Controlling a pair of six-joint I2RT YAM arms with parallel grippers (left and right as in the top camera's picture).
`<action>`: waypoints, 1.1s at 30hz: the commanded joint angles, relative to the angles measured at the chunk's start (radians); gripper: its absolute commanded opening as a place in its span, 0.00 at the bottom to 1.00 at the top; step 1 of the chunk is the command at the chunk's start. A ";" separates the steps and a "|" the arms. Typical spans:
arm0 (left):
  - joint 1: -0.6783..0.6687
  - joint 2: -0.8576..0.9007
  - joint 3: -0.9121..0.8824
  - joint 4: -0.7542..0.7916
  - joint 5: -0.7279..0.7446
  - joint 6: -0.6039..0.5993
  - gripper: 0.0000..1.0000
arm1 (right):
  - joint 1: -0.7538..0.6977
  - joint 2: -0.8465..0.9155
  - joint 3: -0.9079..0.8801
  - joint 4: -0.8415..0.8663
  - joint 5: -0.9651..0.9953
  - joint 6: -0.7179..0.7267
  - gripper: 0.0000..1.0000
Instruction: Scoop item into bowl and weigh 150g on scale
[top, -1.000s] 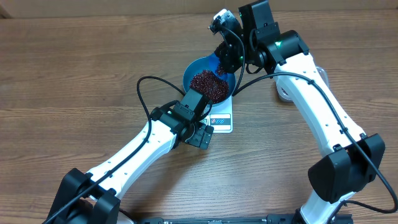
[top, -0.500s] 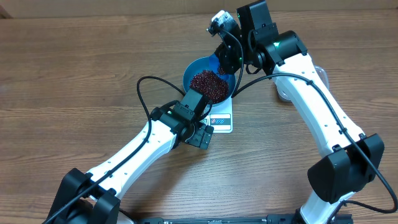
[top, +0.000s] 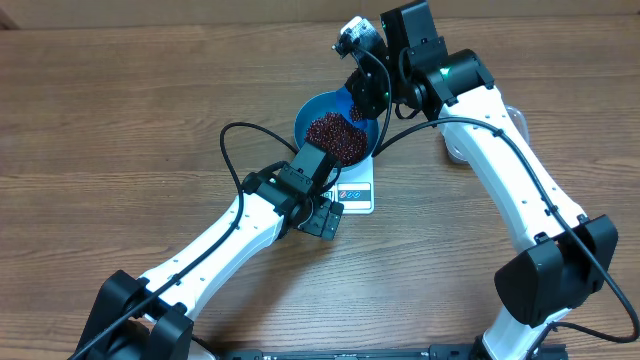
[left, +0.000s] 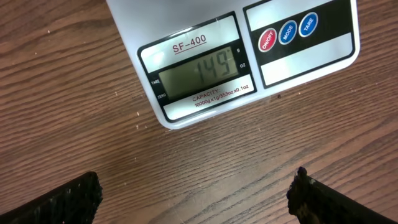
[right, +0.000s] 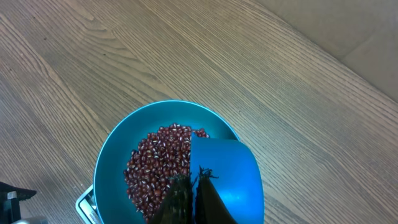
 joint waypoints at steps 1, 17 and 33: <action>-0.007 -0.007 -0.005 0.003 -0.013 0.020 1.00 | 0.003 -0.035 0.033 0.006 0.000 0.003 0.04; -0.007 -0.007 -0.005 0.003 -0.013 0.020 1.00 | 0.004 -0.035 0.033 0.010 -0.001 0.008 0.04; -0.007 -0.007 -0.005 0.003 -0.013 0.020 1.00 | 0.003 -0.035 0.033 0.061 -0.068 0.224 0.04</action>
